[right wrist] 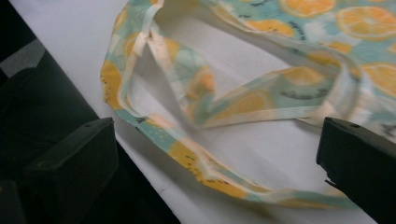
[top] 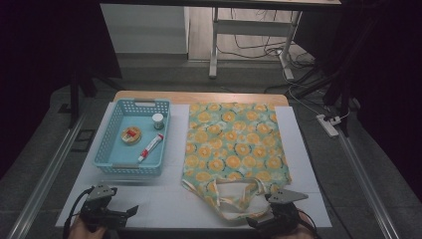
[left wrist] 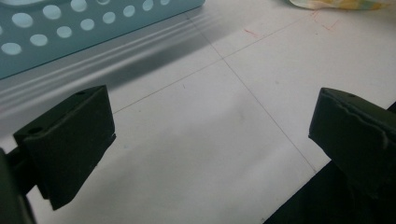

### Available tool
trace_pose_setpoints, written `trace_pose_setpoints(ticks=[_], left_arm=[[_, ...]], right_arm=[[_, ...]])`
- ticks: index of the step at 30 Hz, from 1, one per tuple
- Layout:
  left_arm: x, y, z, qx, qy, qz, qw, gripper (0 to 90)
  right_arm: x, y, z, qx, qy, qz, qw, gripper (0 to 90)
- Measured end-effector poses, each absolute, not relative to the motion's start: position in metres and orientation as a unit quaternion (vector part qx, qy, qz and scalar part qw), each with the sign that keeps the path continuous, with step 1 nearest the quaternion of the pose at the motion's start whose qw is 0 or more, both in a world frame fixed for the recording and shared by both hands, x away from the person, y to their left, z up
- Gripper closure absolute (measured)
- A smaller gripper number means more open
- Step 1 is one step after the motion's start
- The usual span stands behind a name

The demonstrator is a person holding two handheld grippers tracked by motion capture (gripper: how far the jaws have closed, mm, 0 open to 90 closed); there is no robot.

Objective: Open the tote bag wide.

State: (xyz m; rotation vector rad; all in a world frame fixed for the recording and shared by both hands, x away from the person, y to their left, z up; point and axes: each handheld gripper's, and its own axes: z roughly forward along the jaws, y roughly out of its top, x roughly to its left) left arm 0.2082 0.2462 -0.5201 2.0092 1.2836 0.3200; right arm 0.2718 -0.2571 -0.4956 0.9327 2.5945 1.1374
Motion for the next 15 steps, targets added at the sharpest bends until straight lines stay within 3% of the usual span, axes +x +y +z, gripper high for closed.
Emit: trace_pose_setpoints(ticks=[9, 15], left_arm=[[0.208, 0.246, -0.52, 0.781, 0.495, 0.125, 0.36, 0.4], [0.208, 0.245, -0.52, 0.782, 0.493, 0.126, 0.359, 0.4]], right_arm=[[0.267, -0.236, -0.509, 0.278, 0.896, 0.339, 0.073, 0.9], [0.267, -0.236, -0.51, 0.268, 0.904, 0.326, 0.07, 20.7]])
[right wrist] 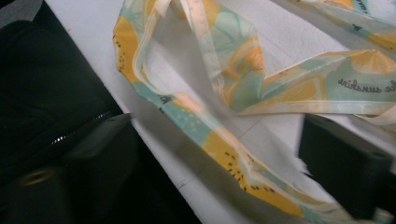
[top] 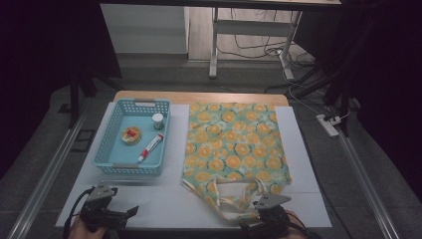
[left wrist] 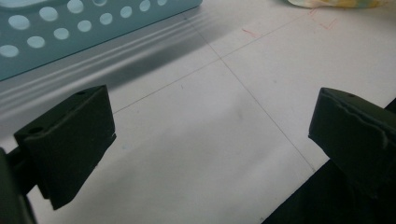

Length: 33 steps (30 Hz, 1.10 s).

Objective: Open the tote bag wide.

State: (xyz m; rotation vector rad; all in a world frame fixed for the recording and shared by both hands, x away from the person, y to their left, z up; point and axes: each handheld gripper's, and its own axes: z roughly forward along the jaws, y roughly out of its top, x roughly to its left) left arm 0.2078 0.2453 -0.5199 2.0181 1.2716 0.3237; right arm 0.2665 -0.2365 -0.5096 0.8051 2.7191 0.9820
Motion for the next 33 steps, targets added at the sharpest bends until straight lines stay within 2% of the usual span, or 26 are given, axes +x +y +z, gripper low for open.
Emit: trace_pose_setpoints(ticks=[9, 15, 33], left_arm=[[0.208, 0.245, -0.52, 0.784, 0.492, 0.126, 0.357, 0.5], [0.208, 0.244, -0.52, 0.785, 0.491, 0.127, 0.356, 0.6], [0.208, 0.245, -0.52, 0.784, 0.492, 0.126, 0.357, 0.6]], right_arm=[[0.273, -0.239, -0.508, 0.25, 0.913, 0.321, 0.037, 62.1], [0.273, -0.238, -0.503, 0.233, 0.914, 0.329, 0.035, 88.0], [0.288, -0.239, -0.471, 0.228, 0.9, 0.371, 0.026, 89.8]])
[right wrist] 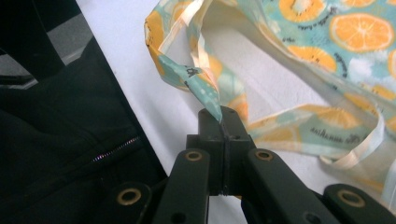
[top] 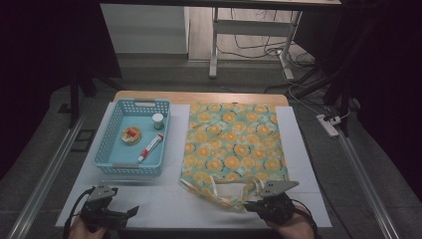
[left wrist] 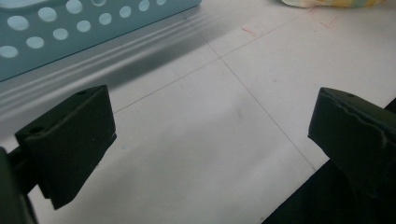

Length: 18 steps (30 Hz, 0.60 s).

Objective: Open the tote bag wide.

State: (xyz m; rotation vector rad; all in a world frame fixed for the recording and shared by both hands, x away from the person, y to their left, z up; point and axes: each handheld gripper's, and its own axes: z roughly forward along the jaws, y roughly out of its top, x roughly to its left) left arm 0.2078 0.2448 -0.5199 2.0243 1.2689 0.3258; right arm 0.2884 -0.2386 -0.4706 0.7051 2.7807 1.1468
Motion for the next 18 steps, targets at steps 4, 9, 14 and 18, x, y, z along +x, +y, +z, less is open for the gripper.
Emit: trace_pose_setpoints(ticks=[4, 9, 14, 18], left_arm=[[0.208, 0.245, -0.52, 0.784, 0.492, 0.126, 0.357, 0.6], [0.208, 0.245, -0.52, 0.784, 0.492, 0.125, 0.358, 0.7], [0.208, 0.245, -0.52, 0.784, 0.492, 0.125, 0.358, 0.7], [0.208, 0.245, -0.52, 0.784, 0.492, 0.124, 0.358, 0.7]], right_arm=[[0.296, -0.238, -0.464, 0.226, 0.899, 0.374, 0.026, 89.9], [0.307, -0.235, -0.453, 0.224, 0.896, 0.383, 0.027, 89.8], [0.32, -0.233, -0.443, 0.227, 0.891, 0.391, 0.035, 89.9], [0.331, -0.228, -0.437, 0.226, 0.892, 0.389, 0.047, 89.9]])
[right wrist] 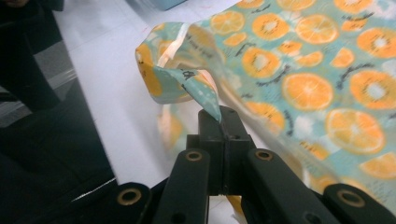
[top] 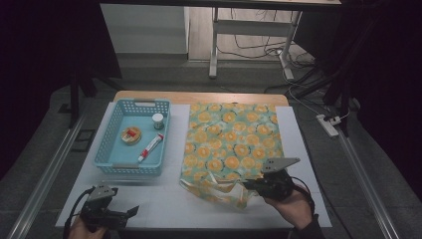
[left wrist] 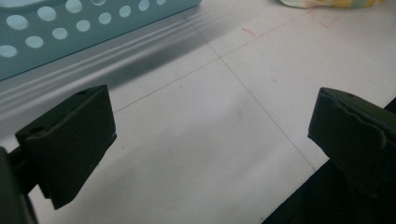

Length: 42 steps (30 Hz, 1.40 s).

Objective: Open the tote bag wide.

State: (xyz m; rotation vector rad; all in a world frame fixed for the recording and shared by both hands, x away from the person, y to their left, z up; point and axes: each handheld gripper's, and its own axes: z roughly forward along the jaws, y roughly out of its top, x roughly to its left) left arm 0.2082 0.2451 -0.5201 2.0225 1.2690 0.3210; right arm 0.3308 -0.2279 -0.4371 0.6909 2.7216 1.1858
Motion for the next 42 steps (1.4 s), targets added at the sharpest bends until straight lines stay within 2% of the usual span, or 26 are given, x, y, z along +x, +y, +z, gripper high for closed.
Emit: trace_pose_setpoints(ticks=[42], left_arm=[[0.209, 0.246, -0.52, 0.782, 0.493, 0.122, 0.361, 0.9]], right_arm=[[0.483, -0.179, -0.436, 0.272, 0.88, 0.375, 0.103, 89.9]])
